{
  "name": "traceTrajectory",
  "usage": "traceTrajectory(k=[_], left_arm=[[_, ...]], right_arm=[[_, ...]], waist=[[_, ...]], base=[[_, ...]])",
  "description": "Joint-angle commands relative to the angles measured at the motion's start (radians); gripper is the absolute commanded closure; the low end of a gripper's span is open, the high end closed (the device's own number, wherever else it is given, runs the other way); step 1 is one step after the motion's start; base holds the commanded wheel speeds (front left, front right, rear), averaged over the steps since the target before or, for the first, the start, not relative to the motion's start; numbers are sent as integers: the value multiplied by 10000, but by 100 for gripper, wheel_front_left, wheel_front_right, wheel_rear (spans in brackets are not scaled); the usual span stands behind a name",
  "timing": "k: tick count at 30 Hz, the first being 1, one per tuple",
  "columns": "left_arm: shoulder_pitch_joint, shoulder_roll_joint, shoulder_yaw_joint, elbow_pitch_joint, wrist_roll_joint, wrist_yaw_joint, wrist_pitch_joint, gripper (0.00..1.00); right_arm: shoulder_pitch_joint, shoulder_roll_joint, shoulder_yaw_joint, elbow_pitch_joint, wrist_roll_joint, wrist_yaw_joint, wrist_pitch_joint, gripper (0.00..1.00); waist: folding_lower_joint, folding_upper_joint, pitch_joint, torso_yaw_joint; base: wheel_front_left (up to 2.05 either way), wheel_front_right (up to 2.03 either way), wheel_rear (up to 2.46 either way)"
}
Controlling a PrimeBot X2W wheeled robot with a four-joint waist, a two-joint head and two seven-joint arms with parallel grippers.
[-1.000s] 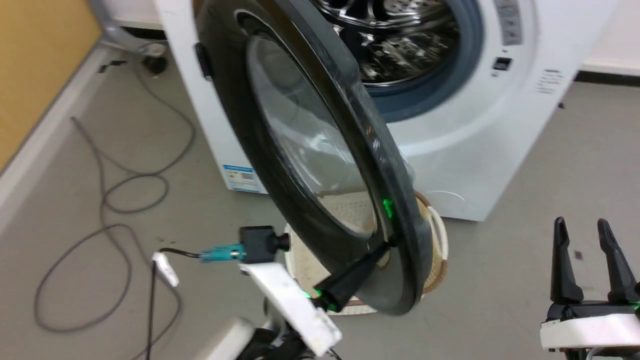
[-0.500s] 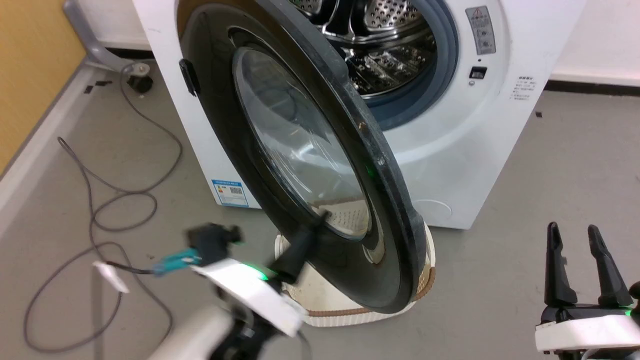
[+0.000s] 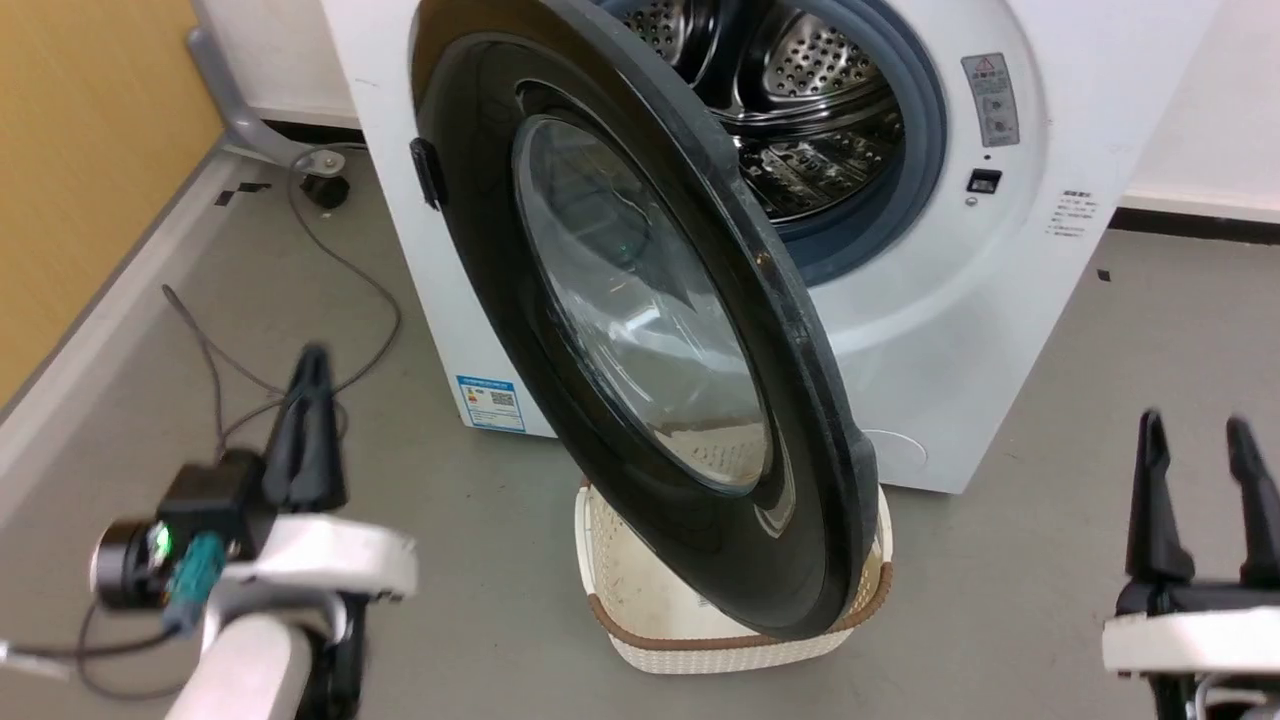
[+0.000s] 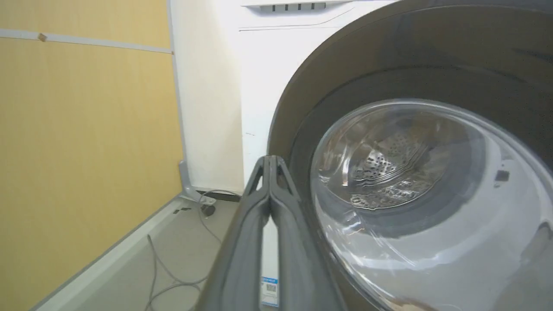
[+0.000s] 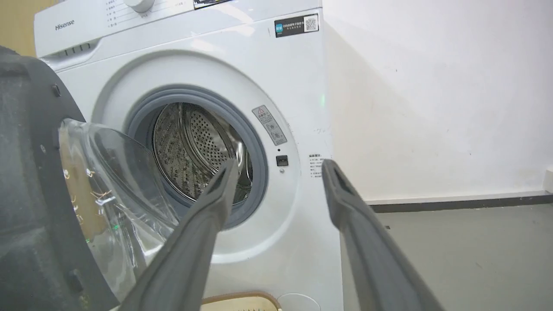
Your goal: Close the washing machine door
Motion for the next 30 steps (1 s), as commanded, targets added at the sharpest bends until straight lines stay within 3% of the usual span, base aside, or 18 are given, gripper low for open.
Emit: traceTrajectory(k=[1,3,4,5,6,7,8,9,15,22,30], left_arm=[[340,-100,197,-79,211,142,-41,100],[742,-221,509,-144,558,285,-42,100],[927,-261,618,-158,745,315,-42,76],[1100,-311,690,-170,892,294,-42,5],[1249,-410,791,-224,971,256,-42,0],[1392,-525,900,-289,1006,187,-42,0],[1536,-607,975,-325,1057,77,-42,0],[1648,-676,1066,-351,1118,-35,-42,0],[2000,-1103,1484,-298,1782,-449,-43,0],[2172,-1676,1971,-282,2282,-887,-43,0],[2348,-2063,2554,-359,2806,-1290,-43,0]], right_arm=[[-277,11,-2,-134,-98,8,-44,0],[-473,11,-15,-287,-142,8,-44,0],[-583,11,7,-364,-150,8,-44,0],[-709,11,37,-478,-196,8,-44,0],[-841,11,57,-619,-240,8,-44,0],[-981,11,54,-765,-195,8,-44,7],[-1136,11,37,-929,-98,8,-44,66],[-1284,11,65,-1094,-30,8,-44,100],[-2116,11,580,-2070,605,8,-44,100],[-2640,-74,2599,-3279,1075,8,-44,100],[-2695,-1343,5544,-3335,1610,8,-44,100]], waist=[[1,-1,-1,41],[1,-1,3,103],[1,-1,5,137],[1,-1,7,177],[1,-1,16,225],[1,-1,24,275],[1,-1,34,323],[1,-1,52,372],[1,-1,114,617],[1,-1,114,754],[1,-1,77,702]], base=[[0,0,0],[0,0,0],[0,0,0],[0,0,0],[0,0,0],[0,0,0],[0,0,0],[0,0,0],[0,0,0],[0,0,0],[0,0,0]])
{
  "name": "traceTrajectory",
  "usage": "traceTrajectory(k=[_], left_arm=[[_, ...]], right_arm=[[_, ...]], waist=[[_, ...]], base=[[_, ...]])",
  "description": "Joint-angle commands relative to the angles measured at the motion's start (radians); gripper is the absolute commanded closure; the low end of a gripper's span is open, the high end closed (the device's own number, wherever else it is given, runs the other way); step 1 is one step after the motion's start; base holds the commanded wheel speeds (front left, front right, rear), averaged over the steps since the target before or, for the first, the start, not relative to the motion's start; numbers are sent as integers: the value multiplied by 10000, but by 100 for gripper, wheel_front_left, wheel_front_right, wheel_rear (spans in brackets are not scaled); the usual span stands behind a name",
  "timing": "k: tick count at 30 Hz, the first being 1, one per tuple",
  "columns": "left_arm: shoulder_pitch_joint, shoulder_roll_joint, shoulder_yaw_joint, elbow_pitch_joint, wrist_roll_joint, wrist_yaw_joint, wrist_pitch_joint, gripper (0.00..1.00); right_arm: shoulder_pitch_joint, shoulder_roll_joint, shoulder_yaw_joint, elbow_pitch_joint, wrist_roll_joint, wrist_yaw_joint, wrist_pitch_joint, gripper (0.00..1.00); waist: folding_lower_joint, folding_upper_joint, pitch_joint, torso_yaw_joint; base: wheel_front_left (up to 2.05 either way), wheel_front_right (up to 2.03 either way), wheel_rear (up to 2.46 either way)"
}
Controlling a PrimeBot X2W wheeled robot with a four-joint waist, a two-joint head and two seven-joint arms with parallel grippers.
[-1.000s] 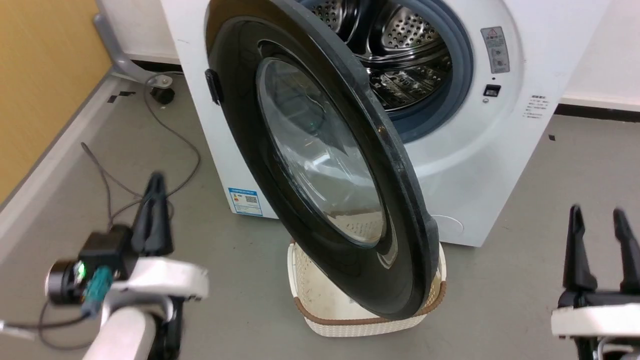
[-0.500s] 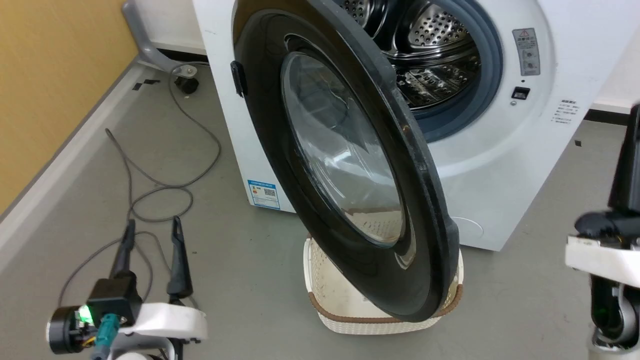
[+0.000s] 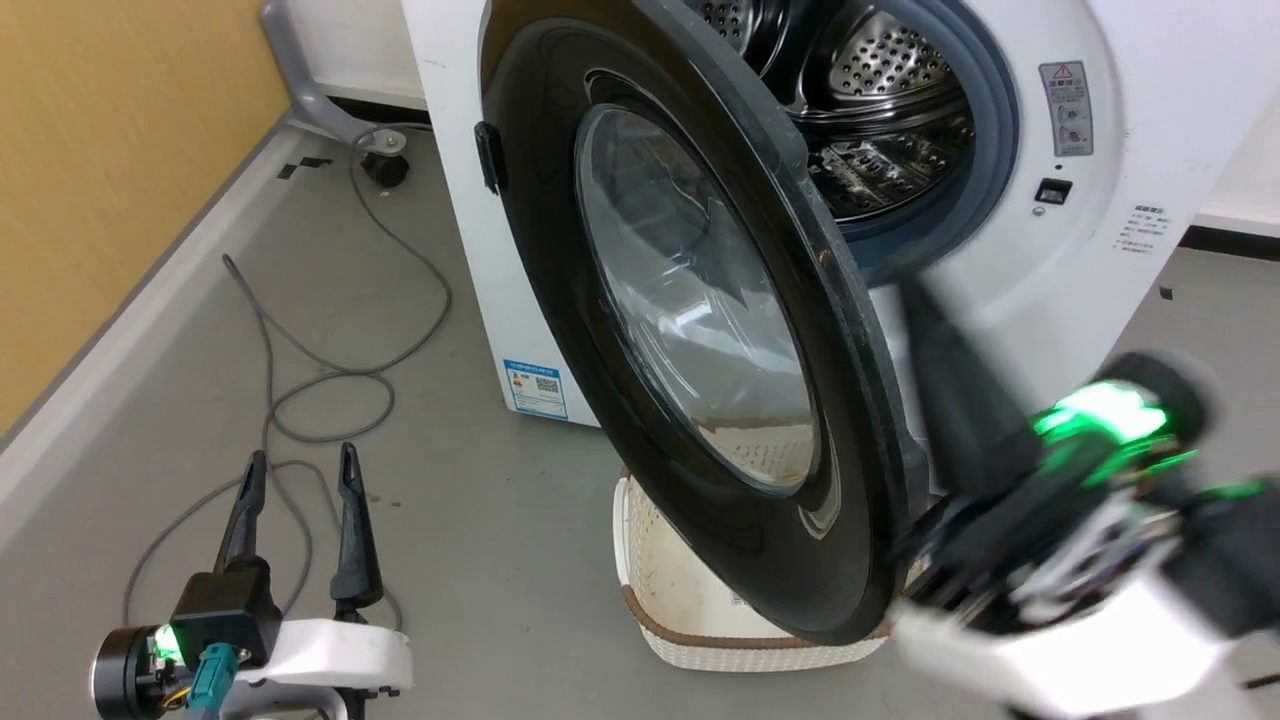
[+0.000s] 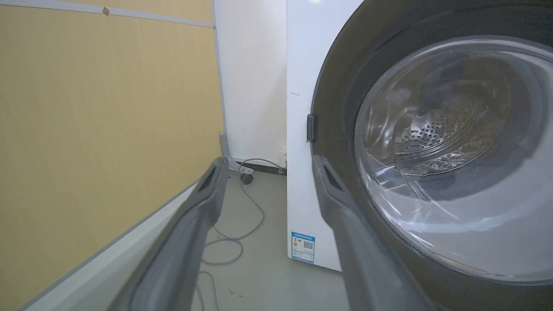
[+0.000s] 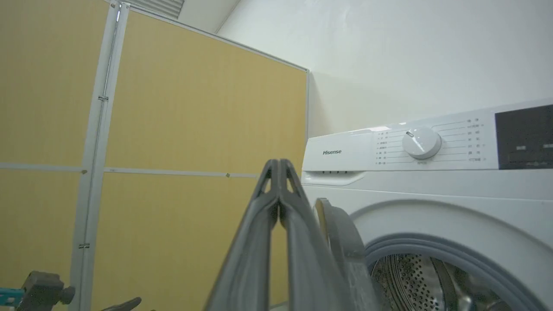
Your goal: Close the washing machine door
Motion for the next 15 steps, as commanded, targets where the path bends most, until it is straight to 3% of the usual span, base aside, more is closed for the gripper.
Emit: traceTrajectory(k=[1,9,15], left_arm=[[215,-78,107,-26,132,-69,-43,0],[307,-356,454,-52,486,-316,-43,0],[252,-502,558,-93,684,-488,-43,0]], right_arm=[[-114,-315,519,200,166,8,-32,100],[98,-1364,2712,1926,-54,8,-32,100],[385,-1519,3143,3385,-440,8,-32,100]], waist=[[0,0,-22,-54],[0,0,-20,-199],[0,0,126,-252]], base=[[0,0,0],[0,0,0],[0,0,0]])
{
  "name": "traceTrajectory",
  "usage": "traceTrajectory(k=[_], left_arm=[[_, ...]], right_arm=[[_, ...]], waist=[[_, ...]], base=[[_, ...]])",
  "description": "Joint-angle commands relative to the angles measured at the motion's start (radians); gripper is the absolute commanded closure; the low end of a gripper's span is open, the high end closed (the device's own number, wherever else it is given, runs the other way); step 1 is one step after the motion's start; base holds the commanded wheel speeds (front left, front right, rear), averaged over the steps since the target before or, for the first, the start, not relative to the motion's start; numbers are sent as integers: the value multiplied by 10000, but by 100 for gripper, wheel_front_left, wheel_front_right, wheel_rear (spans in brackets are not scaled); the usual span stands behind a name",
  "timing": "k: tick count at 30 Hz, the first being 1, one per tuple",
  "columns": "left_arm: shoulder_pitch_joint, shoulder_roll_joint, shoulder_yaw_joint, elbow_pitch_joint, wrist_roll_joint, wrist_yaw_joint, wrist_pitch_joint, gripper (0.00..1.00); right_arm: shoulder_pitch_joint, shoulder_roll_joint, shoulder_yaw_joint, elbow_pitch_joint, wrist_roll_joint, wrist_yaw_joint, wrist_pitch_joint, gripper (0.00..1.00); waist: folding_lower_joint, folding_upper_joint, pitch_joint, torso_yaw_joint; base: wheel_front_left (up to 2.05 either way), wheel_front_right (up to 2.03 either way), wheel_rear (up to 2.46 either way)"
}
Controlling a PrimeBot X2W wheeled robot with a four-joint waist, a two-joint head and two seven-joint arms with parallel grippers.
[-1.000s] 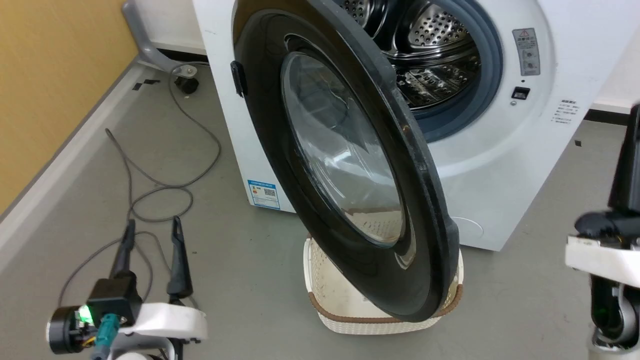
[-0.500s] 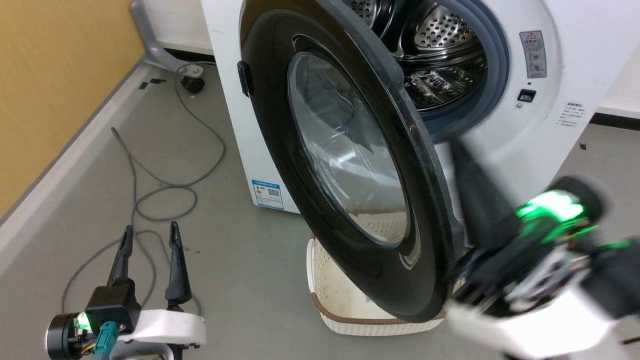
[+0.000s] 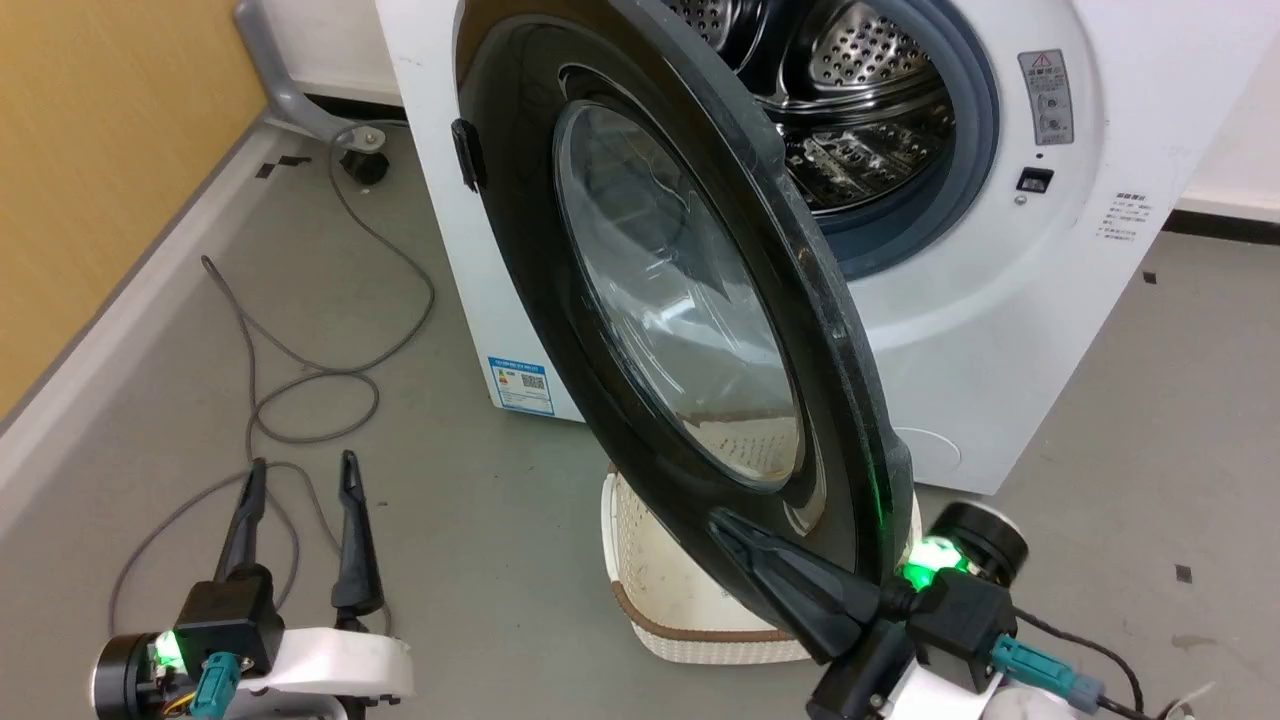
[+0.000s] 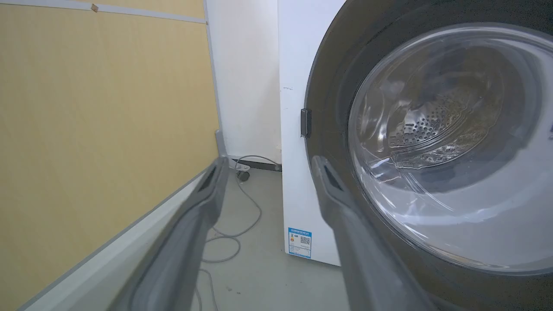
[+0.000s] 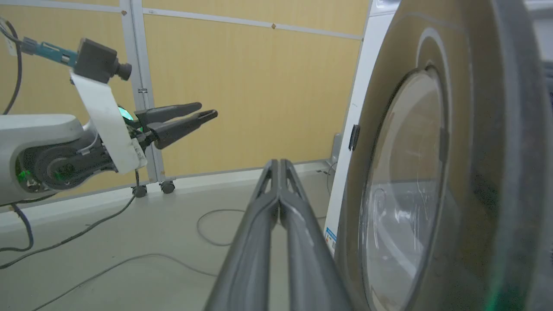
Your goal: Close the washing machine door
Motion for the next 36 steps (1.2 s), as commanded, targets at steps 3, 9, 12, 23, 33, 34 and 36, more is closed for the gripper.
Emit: traceTrajectory(k=[3,9,12,23,33,34,36], left_arm=[[63,-71,24,-92,85,-187,-43,0],[52,-208,70,-149,180,-388,-43,0],[18,-268,68,-154,236,-447,-43,0],[-391,-426,-168,-196,405,-603,-43,0],[-1147,-521,-466,-307,380,-573,-43,0],[-1225,-526,-490,-309,376,-572,-43,0],[-1365,-534,-539,-307,364,-576,-43,0]], right_arm=[[159,-18,-204,482,-146,6,-34,100],[404,169,-1210,1123,-329,6,-34,100],[524,251,-1756,1231,-446,6,-34,100],[113,722,-4416,2096,-797,6,-34,100],[-2229,930,-6052,3874,-1460,6,-34,100],[-2516,931,-6230,4100,-1518,6,-34,100],[-3089,922,-6528,4587,-1559,6,-34,100]], waist=[[0,0,88,-26],[0,0,256,-70],[0,0,360,-80],[0,0,1080,-255],[0,0,2288,-186],[0,0,2391,-160],[0,0,2588,-94]], base=[[0,0,0],[0,0,0],[0,0,0],[0,0,0],[0,0,0],[0,0,0],[0,0,0]])
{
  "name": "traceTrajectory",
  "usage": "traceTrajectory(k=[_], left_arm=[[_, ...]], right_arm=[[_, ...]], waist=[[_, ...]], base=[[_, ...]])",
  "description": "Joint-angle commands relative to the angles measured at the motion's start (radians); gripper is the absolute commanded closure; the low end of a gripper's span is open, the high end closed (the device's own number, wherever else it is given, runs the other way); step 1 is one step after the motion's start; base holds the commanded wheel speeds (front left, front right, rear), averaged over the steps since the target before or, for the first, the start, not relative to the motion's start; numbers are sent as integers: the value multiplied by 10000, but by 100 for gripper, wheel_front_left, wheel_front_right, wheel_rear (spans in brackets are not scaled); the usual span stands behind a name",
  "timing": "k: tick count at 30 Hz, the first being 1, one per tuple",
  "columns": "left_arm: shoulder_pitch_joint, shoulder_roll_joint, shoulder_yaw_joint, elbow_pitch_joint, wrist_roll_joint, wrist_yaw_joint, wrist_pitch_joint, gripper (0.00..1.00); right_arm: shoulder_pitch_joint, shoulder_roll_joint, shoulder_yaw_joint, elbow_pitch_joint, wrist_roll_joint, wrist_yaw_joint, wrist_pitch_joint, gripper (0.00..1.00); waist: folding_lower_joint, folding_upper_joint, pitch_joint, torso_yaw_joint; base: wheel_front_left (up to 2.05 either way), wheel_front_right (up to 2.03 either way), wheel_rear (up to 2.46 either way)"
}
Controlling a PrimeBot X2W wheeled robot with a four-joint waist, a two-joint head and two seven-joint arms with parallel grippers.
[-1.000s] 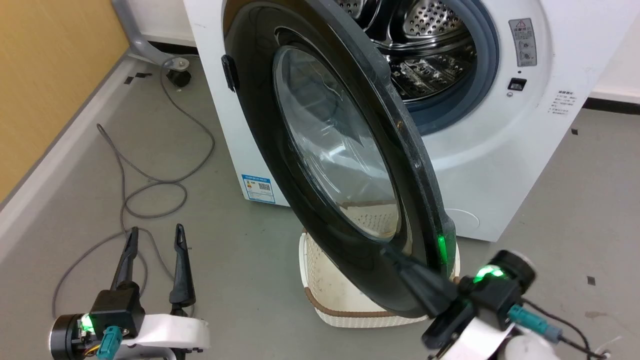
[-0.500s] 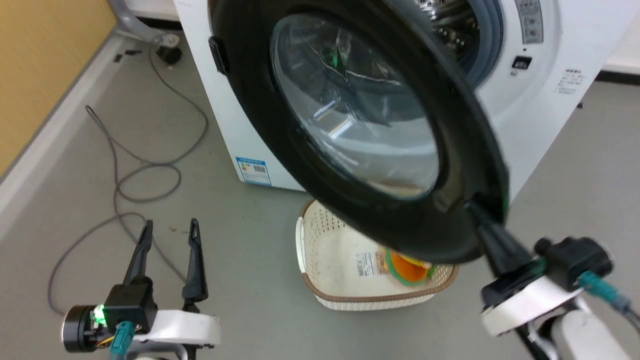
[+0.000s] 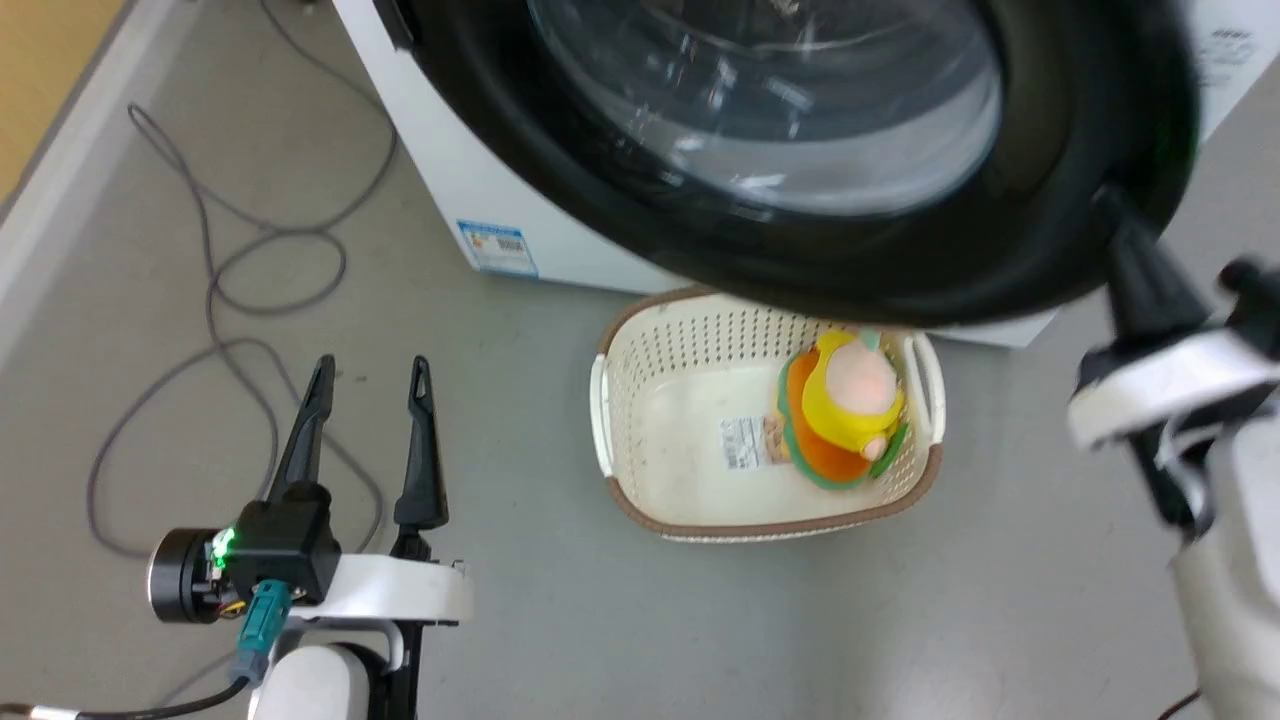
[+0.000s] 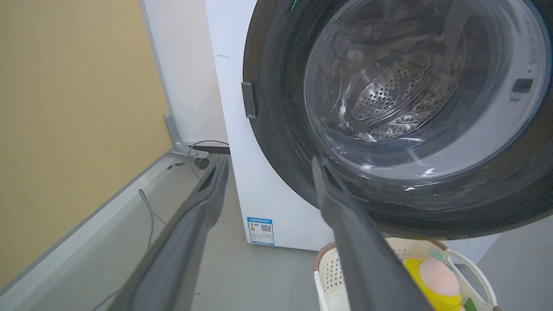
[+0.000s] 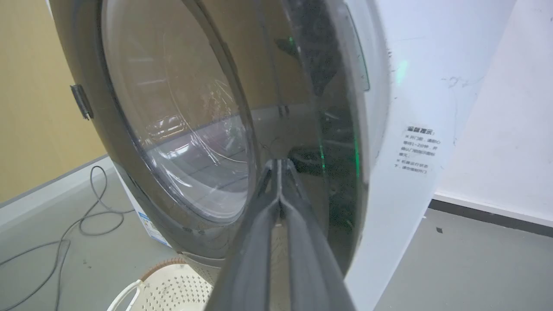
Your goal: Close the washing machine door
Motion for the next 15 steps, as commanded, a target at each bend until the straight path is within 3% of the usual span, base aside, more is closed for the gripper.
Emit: traceTrajectory(k=[1,15], left_arm=[[-182,-7,-13,-11,21,-17,-43,0],[-482,-29,-222,15,-170,182,-43,0]], right_arm=[[-411,-48,-146,238,-22,-15,-34,100],[-3222,-587,-1068,2915,-793,-15,-34,100]], waist=[[-1,0,247,124],[-1,0,805,452]], base=[[0,0,0],[0,0,0]])
